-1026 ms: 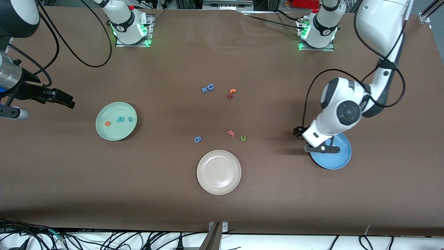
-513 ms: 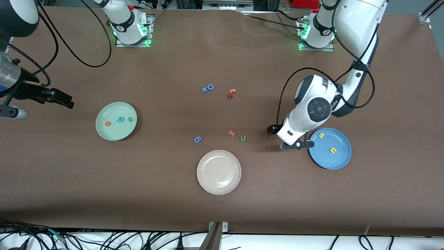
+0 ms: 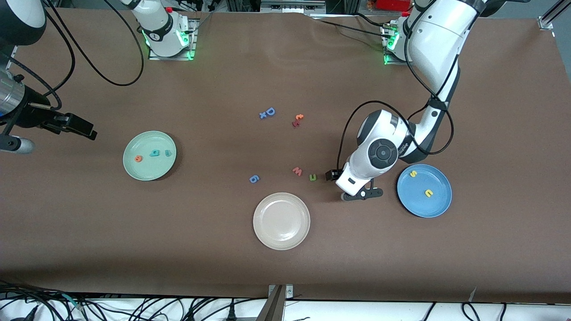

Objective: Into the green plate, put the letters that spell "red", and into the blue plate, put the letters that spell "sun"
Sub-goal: 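Reach and grasp the green n with the left gripper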

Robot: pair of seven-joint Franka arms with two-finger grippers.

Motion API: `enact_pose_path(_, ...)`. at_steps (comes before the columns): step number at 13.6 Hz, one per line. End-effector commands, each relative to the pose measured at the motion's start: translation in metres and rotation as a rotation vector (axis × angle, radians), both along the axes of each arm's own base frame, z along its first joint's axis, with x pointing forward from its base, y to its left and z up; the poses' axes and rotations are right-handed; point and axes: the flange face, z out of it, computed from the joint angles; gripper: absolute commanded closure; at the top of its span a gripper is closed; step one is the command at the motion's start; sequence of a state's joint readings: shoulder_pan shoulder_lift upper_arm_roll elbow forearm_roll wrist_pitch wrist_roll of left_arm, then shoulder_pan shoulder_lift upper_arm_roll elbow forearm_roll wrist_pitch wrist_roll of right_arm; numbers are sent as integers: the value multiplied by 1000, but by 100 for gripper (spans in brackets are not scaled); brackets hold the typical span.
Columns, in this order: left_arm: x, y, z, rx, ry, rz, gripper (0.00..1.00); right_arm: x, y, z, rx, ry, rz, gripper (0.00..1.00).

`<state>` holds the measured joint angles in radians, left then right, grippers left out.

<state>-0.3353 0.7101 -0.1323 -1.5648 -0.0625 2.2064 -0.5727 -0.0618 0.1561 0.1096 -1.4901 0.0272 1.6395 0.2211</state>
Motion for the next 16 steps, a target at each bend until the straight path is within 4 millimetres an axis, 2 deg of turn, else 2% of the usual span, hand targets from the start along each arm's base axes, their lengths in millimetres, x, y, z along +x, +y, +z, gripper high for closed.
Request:
enact_pose_path(1,5,-25,-2,-3,-10,42,0,-5,-1,4,20,-18,-10,0)
enact_pose_path(5,-4,-63,-9,76,-64,87,0,-6,-1,5,19,-21,-12,0)
enact_pose_path(9,-8,-73,-18,84,-87,82,0,-6,-1,5,19,-19,-13,0)
enact_pose_path(11,-15,-89,-24,66,-108,67,0,-6,-1,5,20,-19,-13,0)
enact_pose_path(14,-21,-99,-32,60,-118,70,0,-6,-1,5,20,-19,-13,0)
enact_pose_path(16,-24,-102,-35,62,-119,69,0,-6,-1,5,20,-19,-13,0)
